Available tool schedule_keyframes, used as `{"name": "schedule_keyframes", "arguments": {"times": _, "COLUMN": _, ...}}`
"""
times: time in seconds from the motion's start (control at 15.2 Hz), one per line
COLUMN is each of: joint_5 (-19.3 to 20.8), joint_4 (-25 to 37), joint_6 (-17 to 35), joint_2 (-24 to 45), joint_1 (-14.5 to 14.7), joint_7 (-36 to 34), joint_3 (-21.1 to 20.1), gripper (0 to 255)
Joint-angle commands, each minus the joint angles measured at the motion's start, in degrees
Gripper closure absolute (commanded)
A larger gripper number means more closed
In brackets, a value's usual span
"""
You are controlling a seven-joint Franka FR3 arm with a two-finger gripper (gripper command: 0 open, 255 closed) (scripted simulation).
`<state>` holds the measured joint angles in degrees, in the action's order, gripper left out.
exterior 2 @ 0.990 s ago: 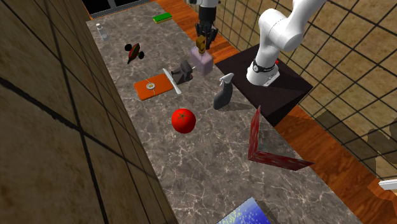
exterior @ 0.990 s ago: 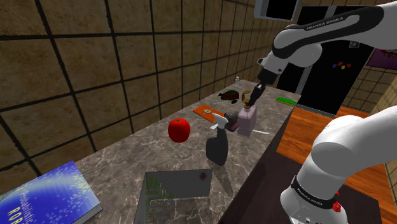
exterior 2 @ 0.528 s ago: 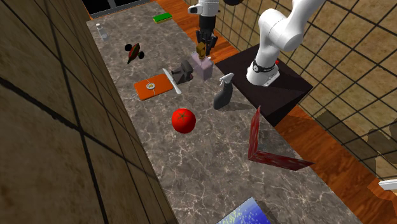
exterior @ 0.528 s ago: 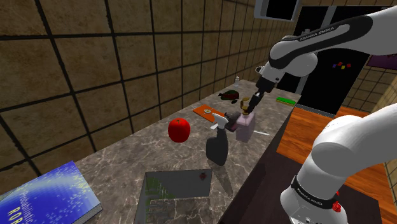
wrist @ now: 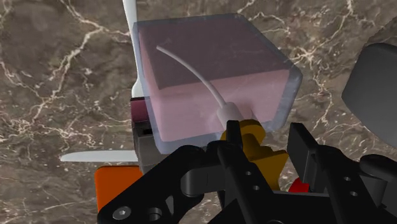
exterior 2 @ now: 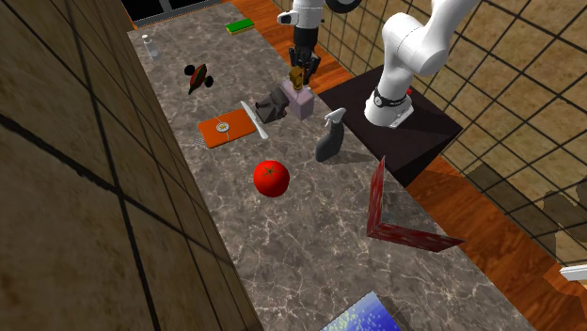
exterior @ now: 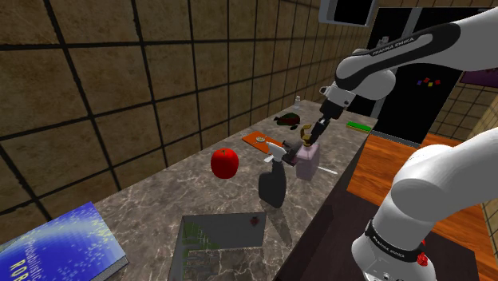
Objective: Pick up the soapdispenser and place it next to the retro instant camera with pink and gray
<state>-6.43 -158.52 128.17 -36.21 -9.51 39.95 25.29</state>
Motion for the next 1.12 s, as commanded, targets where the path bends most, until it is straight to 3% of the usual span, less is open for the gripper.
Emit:
{"name": "schedule_keyframes", "arguments": {"times": 0.0, "joint_5": 0.0, "joint_4": -0.1, "joint_6": 0.0, "joint_2": 0.1, "joint_1": 0.0, "joint_7": 0.0, "joint_3": 0.0, "gripper": 255}}
{"name": "schedule_keyframes", "arguments": {"times": 0.07, "joint_5": 0.0, "joint_4": -0.1, "joint_6": 0.0, "joint_2": 0.2, "joint_1": 0.0, "joint_7": 0.0, "joint_3": 0.0, "gripper": 0}}
{"name": "schedule_keyframes", "arguments": {"times": 0.4, "joint_5": 0.0, "joint_4": -0.1, "joint_6": 0.0, "joint_2": 0.1, "joint_1": 0.0, "joint_7": 0.0, "joint_3": 0.0, "gripper": 0}}
{"name": "schedule_keyframes", "arguments": {"times": 0.66, "joint_5": 1.8, "joint_4": 4.6, "joint_6": -8.9, "joint_2": -3.9, "joint_1": -2.1, "joint_7": -1.1, "joint_3": -0.6, "gripper": 0}}
{"name": "schedule_keyframes", "arguments": {"times": 1.06, "joint_5": 1.8, "joint_4": 4.6, "joint_6": -8.9, "joint_2": -3.9, "joint_1": -2.1, "joint_7": -1.1, "joint_3": -0.6, "gripper": 0}}
